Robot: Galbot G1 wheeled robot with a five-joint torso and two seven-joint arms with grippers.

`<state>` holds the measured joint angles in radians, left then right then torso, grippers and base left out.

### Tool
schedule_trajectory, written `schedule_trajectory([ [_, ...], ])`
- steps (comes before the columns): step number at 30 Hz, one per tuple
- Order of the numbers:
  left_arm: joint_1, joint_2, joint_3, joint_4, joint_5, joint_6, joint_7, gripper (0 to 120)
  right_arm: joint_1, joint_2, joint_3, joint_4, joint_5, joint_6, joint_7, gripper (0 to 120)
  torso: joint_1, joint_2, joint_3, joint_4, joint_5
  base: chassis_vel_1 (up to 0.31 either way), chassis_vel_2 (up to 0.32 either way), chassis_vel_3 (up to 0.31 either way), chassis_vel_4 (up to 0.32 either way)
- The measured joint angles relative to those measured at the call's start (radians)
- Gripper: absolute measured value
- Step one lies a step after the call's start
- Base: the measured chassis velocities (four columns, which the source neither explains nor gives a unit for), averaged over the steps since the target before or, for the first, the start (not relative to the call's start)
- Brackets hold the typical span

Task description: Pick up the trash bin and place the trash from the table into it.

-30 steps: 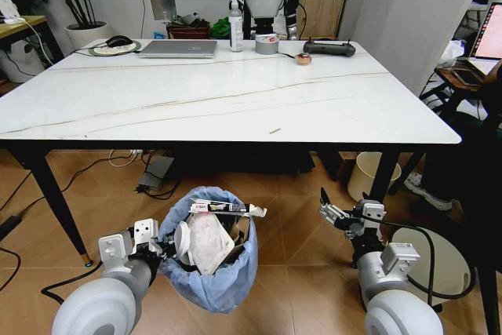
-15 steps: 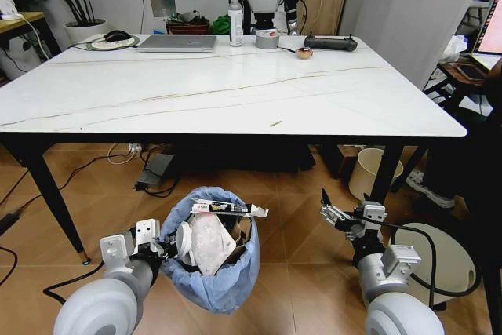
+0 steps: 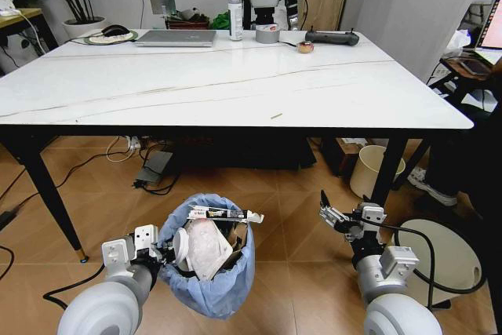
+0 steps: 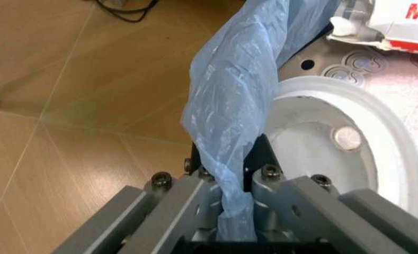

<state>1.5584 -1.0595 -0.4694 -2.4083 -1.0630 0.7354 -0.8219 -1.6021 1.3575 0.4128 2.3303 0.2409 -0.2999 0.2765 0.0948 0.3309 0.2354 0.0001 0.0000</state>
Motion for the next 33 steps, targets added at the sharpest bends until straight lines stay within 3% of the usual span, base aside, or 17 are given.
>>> schedule_trajectory([
  [33,0.032,-0.014,-0.016,0.047,0.057,0.0,0.045,0,0.002,0.015,-0.015,-0.011,-0.014,0.005,0.0,100,-0.037,-0.136,-0.099,0.0,0.0,0.0,0.0,0.0,0.0],
])
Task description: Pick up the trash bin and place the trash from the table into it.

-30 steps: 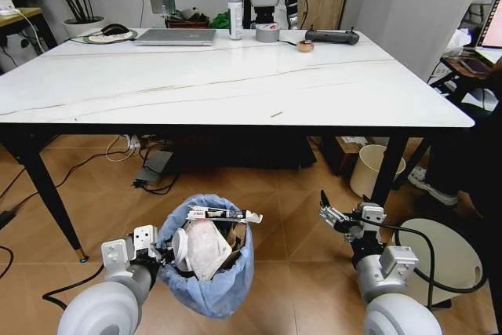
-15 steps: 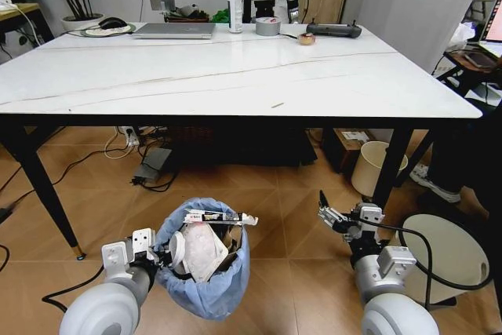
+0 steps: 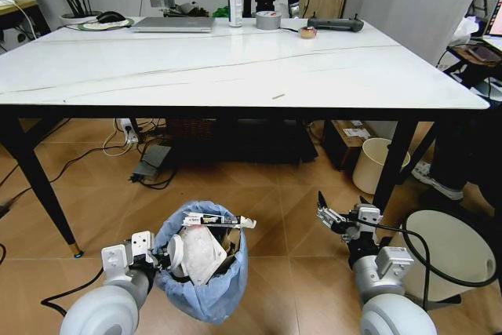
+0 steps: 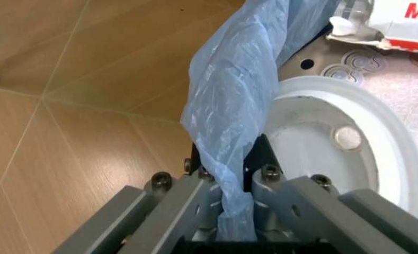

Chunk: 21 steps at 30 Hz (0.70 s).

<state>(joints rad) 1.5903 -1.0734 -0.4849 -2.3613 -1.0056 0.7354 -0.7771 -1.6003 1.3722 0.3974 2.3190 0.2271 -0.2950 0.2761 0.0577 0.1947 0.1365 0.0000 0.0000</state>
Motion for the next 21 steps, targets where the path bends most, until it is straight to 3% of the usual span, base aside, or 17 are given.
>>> schedule_trajectory([
  [21,-0.013,-0.018,0.001,0.118,0.067,0.0,0.071,0,0.006,-0.007,0.002,-0.001,0.001,0.0,-0.002,100,-0.013,-0.079,-0.066,0.0,0.0001,0.0,0.0,0.0,0.0],
])
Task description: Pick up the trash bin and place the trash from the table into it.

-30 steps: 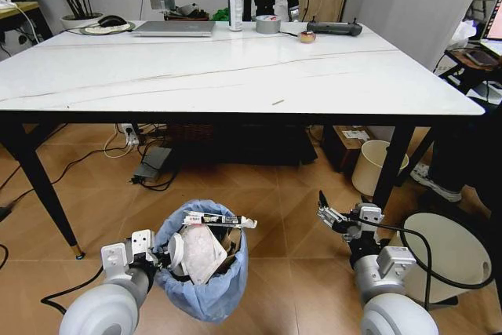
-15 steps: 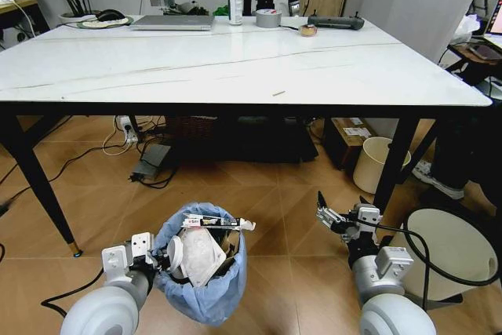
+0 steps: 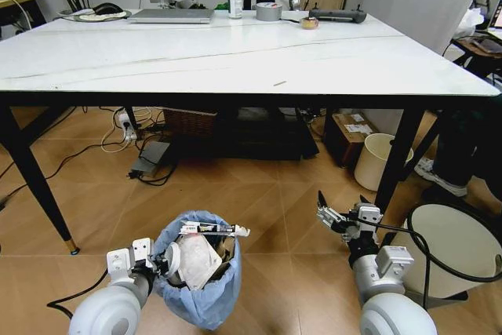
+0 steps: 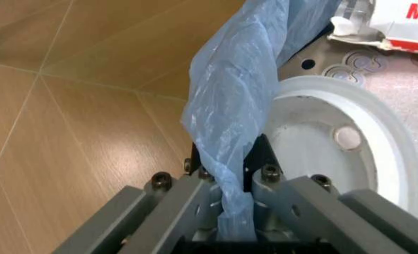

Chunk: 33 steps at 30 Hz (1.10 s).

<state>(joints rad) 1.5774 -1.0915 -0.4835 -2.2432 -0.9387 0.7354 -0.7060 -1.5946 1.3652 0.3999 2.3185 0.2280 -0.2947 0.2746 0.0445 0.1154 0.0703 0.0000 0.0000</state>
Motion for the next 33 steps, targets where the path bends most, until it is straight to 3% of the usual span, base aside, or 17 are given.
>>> schedule_trajectory([
  [9,-0.002,-0.006,-0.005,0.051,0.064,0.0,0.11,0,0.006,0.0,-0.002,-0.002,0.0,0.0,0.0,100,-0.003,-0.037,-0.034,0.0,-0.0001,0.0,0.0,0.0,0.0],
  [19,-0.012,-0.011,-0.006,0.097,0.1,0.0,0.16,0,0.008,-0.001,-0.002,-0.004,0.001,0.0,0.0,100,-0.005,-0.069,-0.064,0.0,-0.0001,0.0,0.0,0.0,0.0],
  [33,-0.014,-0.018,-0.02,0.173,0.175,-0.009,0.266,0,0.003,-0.002,0.003,0.001,0.002,0.0,0.0,100,-0.003,-0.069,-0.067,0.0,-0.0001,0.0,0.0,0.0,0.0],
])
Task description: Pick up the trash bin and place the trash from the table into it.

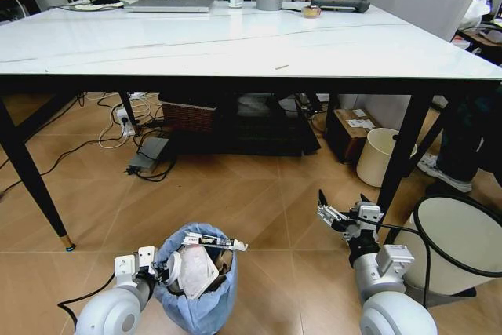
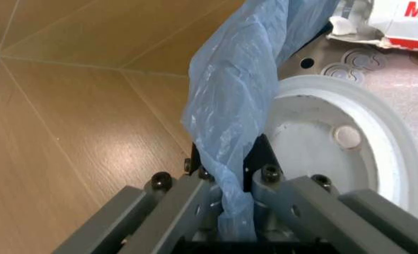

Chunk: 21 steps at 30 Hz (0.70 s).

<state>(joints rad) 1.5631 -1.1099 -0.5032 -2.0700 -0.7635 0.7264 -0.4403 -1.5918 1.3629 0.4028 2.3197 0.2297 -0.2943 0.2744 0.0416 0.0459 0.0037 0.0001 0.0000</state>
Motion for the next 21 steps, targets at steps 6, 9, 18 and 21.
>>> schedule_trajectory([
  [6,0.0,-0.001,-0.002,0.014,0.023,-0.016,0.036,0,-0.003,0.0,0.001,0.003,0.0,0.0,0.0,100,0.0,0.002,0.002,0.0,0.0,0.0,0.0,0.0,0.0],
  [9,-0.001,-0.002,-0.003,0.026,0.042,-0.028,0.057,0,-0.004,-0.001,0.002,0.006,0.0,0.0,0.0,100,0.001,0.003,0.003,0.0,0.0,0.0,0.0,0.0,0.0],
  [18,-0.002,-0.003,-0.008,0.041,0.063,-0.042,0.085,0,-0.004,-0.005,0.005,0.009,0.0,0.0,0.0,100,0.001,0.006,0.005,0.0,0.0,0.0,0.0,0.0,0.0],
  [21,-0.003,-0.003,-0.008,0.042,0.063,-0.041,0.082,0,-0.004,-0.005,0.005,0.009,0.0,0.0,0.0,100,0.001,0.006,0.005,0.0,0.0,0.0,0.0,0.0,0.0],
])
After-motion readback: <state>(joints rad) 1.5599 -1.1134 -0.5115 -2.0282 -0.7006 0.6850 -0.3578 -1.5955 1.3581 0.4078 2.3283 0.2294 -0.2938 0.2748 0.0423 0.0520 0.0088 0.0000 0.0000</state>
